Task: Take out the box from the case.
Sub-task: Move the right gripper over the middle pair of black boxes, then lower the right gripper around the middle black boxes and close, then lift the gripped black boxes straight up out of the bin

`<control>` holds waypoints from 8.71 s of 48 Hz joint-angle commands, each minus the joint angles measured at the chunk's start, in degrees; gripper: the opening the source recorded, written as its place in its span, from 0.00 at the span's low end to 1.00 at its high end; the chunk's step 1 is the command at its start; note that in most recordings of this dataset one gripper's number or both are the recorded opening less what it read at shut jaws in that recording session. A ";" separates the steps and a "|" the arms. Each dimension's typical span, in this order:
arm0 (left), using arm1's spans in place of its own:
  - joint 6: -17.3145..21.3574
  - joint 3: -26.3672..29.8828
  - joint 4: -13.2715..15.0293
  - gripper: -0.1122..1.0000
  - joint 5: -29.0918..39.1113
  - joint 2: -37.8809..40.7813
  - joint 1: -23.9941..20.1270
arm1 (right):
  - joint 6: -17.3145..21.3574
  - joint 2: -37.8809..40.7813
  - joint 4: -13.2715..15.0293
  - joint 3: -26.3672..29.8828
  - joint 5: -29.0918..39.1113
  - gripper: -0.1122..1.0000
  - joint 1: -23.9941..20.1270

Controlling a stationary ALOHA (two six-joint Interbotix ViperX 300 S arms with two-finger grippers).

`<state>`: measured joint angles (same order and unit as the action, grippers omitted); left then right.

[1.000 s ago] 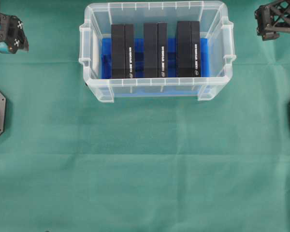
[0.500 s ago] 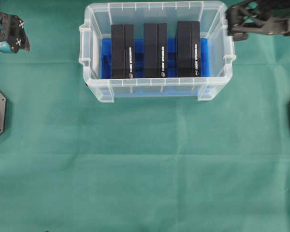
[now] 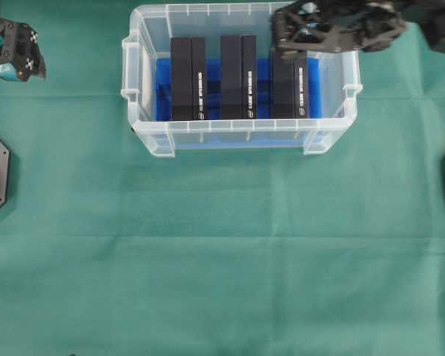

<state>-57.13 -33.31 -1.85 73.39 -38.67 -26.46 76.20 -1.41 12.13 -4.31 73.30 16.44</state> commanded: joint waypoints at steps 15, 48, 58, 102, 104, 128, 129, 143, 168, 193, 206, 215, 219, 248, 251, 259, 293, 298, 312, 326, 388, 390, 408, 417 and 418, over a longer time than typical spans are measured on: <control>-0.09 1.58 -0.35 0.96 -0.79 -0.09 -0.18 | 1.41 7.56 0.18 9.93 -3.08 0.96 -1.93; 0.18 1.58 -0.35 0.96 -0.88 -0.09 -0.18 | 3.69 13.45 -0.18 15.56 -4.31 0.96 -3.25; 0.26 1.58 -0.35 0.96 -0.88 -0.09 -0.18 | 4.31 13.45 -0.26 15.56 -4.22 0.96 -3.25; 0.26 1.58 -0.35 0.96 -0.88 -0.09 -0.18 | 4.22 14.24 -0.35 15.56 -3.87 0.96 -3.25; 0.26 1.58 -0.35 0.96 -0.88 -0.09 -0.09 | 4.22 14.41 -0.35 15.56 -3.96 0.96 -3.25; 0.26 1.58 -0.35 0.96 -0.88 -0.09 -0.18 | 4.22 16.00 -0.35 15.29 -3.96 0.96 -3.25; 0.26 1.49 -0.35 0.96 -0.88 -0.09 -0.18 | 4.22 16.08 -0.35 15.21 -3.96 0.96 -3.25; 0.26 1.49 -0.35 0.96 -0.88 -0.09 -0.18 | 4.22 17.23 -0.26 15.03 -4.13 0.96 -3.25; 0.53 1.49 -0.35 0.96 -0.88 -0.09 -0.18 | 4.31 17.75 -0.26 12.83 -5.27 0.96 -2.46; 0.62 1.49 -0.35 0.96 -0.88 -0.09 -0.18 | 4.31 18.46 -0.26 11.87 -7.29 0.96 -2.02; 0.62 1.41 -0.35 0.96 -0.88 -0.09 -0.18 | 4.31 19.25 -0.35 11.87 -7.73 0.96 -2.02; 0.62 1.41 -0.35 0.96 -0.88 -0.09 -0.18 | 4.31 19.95 -0.53 11.87 -7.73 0.96 -2.02; 0.62 1.32 -0.35 0.96 -0.88 -0.09 -0.18 | 4.39 20.30 -0.53 11.78 -7.73 0.96 -2.02; 0.62 1.23 -0.35 0.96 -0.88 -0.09 -0.18 | 7.56 20.83 0.26 10.20 -9.23 0.90 -2.72; 0.62 1.23 -0.35 0.96 -0.88 -0.09 -0.18 | 7.56 20.83 0.26 10.11 -9.14 0.80 -2.81; 0.62 1.23 -0.35 0.96 -0.88 -0.09 -0.18 | 7.56 20.83 0.26 10.11 -9.14 0.70 -3.08; 0.62 1.23 -0.35 0.96 -0.79 -0.09 -0.18 | 8.26 19.60 0.18 11.78 -7.21 0.70 -3.34; 0.53 1.23 -0.35 0.96 -0.79 -0.09 -0.18 | 8.26 18.46 0.18 12.83 -4.92 0.70 -3.34; 0.70 1.32 -0.35 0.96 -0.88 0.44 -0.18 | 8.17 16.61 0.09 17.93 0.70 0.70 -3.78; 0.70 1.41 -0.35 0.96 -0.88 0.44 -0.18 | 7.38 15.64 0.18 26.19 8.00 0.70 -3.78; 0.70 1.41 -0.35 0.96 -0.88 0.62 -0.18 | 5.54 15.64 1.05 44.38 25.93 0.70 -3.78; 0.70 1.41 -0.35 0.96 -0.88 0.62 -0.18 | 5.54 15.64 1.14 44.38 25.93 0.70 -3.78; 0.70 1.41 -0.35 0.96 -0.88 0.62 -0.26 | 5.45 15.64 1.14 44.38 25.84 0.70 -3.78; 0.70 1.41 -0.35 0.96 -0.88 0.62 -0.26 | 5.45 15.64 1.14 44.30 25.84 0.70 -3.78; 0.70 1.41 -0.44 0.96 -0.88 0.62 -0.18 | 5.45 15.64 1.14 44.30 25.93 0.70 -3.78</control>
<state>-56.51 -33.22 -2.02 72.77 -37.88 -26.54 81.83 17.58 12.92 38.23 99.14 12.74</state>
